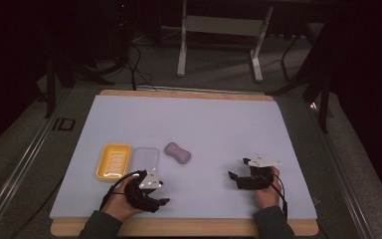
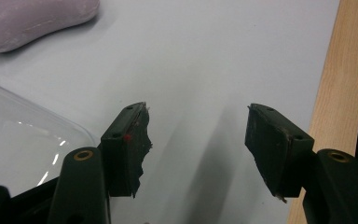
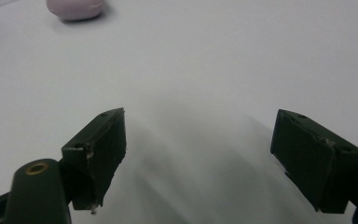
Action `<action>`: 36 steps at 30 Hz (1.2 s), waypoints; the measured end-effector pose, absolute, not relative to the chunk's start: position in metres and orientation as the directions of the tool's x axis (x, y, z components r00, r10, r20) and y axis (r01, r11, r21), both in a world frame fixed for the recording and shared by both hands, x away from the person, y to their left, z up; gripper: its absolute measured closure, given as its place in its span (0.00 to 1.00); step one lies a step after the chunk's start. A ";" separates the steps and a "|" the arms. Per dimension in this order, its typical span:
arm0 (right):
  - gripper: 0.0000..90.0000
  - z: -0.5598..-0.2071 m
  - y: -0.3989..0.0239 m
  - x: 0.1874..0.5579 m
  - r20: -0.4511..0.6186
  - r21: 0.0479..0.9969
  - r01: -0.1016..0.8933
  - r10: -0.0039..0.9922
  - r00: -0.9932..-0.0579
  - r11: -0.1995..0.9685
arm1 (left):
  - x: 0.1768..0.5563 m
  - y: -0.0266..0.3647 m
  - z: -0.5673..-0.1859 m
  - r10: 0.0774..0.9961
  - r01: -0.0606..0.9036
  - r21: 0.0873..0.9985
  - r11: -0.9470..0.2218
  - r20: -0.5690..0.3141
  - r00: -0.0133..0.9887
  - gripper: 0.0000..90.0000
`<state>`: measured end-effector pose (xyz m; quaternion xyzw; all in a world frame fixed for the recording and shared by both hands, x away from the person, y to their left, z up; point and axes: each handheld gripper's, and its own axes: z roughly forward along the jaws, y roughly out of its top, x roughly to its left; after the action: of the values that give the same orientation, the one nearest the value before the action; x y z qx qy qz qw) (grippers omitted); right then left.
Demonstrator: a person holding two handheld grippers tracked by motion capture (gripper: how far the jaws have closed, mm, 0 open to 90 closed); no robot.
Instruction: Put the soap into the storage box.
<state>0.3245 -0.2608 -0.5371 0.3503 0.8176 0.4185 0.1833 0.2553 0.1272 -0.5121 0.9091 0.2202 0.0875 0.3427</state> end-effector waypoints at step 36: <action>0.24 -0.537 -0.258 0.321 -0.041 0.813 0.392 0.713 -0.700 0.431 | 0.270 0.143 -0.492 0.451 0.339 0.654 -0.677 0.004 0.893 0.52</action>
<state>0.3214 -0.2582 -0.5371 0.3357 0.8234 0.4144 0.1938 0.2698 0.1426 -0.4915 0.9119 0.2164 0.0827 0.3387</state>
